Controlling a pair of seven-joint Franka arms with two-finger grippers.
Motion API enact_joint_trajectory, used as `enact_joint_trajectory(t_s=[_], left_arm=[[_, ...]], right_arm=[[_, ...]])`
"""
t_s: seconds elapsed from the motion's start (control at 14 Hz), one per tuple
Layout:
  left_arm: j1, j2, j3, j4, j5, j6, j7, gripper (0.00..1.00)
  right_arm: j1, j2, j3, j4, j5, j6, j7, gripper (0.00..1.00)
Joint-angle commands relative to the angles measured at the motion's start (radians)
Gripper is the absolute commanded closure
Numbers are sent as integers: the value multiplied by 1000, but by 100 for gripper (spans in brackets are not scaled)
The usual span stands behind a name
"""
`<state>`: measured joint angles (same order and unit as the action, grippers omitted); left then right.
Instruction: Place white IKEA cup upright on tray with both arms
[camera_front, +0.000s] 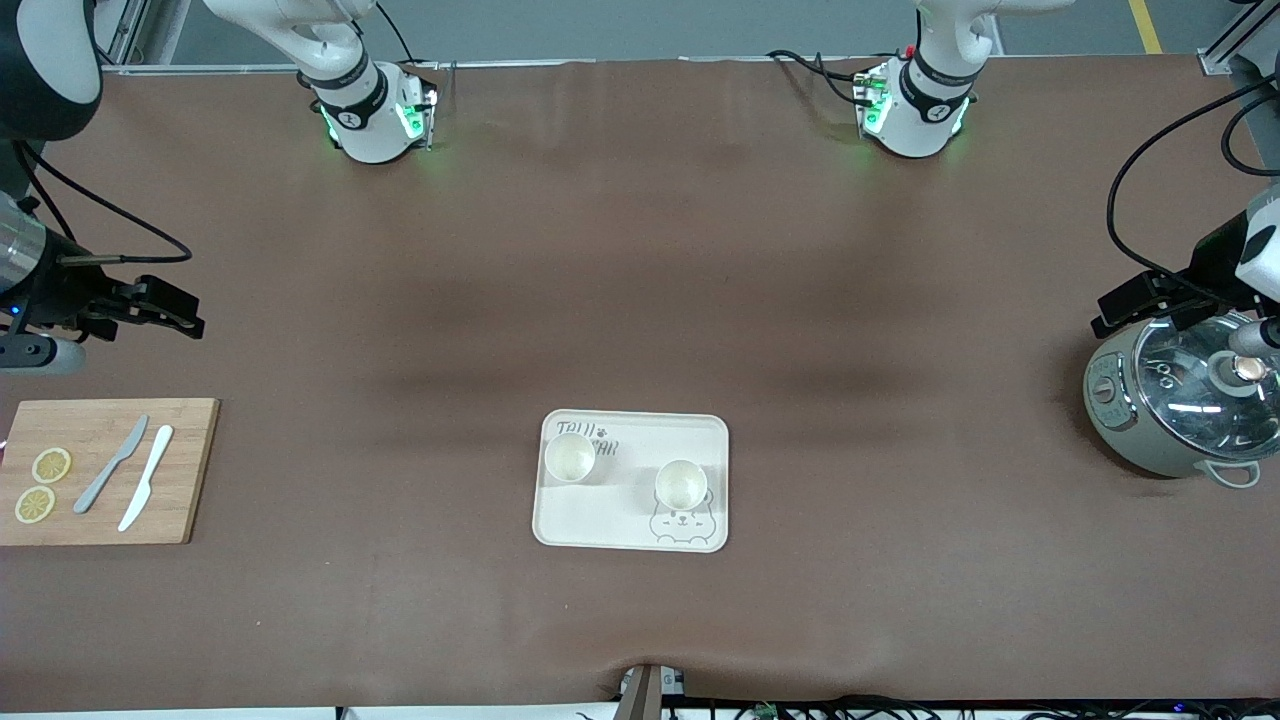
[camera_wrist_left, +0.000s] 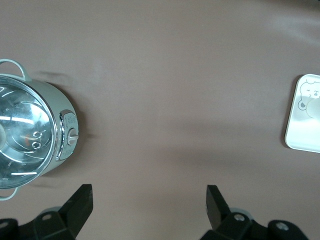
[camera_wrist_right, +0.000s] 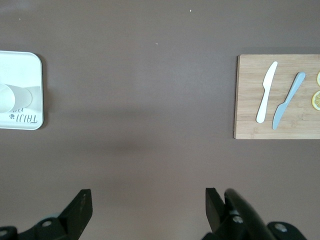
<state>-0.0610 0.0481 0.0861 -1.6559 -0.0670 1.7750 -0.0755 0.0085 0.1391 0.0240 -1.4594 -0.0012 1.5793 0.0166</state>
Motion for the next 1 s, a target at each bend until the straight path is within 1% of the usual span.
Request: enact_joint_trajectory(t_s=[0.0,0.07,0.21,0.43,0.57,0.78,0.93], left_arm=[[6,7,0,19,-10,-19,5,0],[6,7,0,19,-10,-19,5,0],[4,7,0,19,-10,-19,3,0],[4,9,0,19,-10,-19,2,0],[4,9,0,19,-10,-19,0,0],[4,9,0,19,-10,-19,-1,0],[4,9,0,19,-10,-19,0,0]], right_arm=[[-24,-125,16,-159,-14,53,-17,0],[-22,-144,17,-182,-14,60,-18,0],[-25,-148,17,-185,-11,57,-27,0],[-21,-141,17,-158,-23,54,-86,0],[-16,-127,19,-107,-26,47,-75,0],[-41,-124,16,-110,-22,45,-89,0],[-36,-128,19,-111,-25,34,-90,0]])
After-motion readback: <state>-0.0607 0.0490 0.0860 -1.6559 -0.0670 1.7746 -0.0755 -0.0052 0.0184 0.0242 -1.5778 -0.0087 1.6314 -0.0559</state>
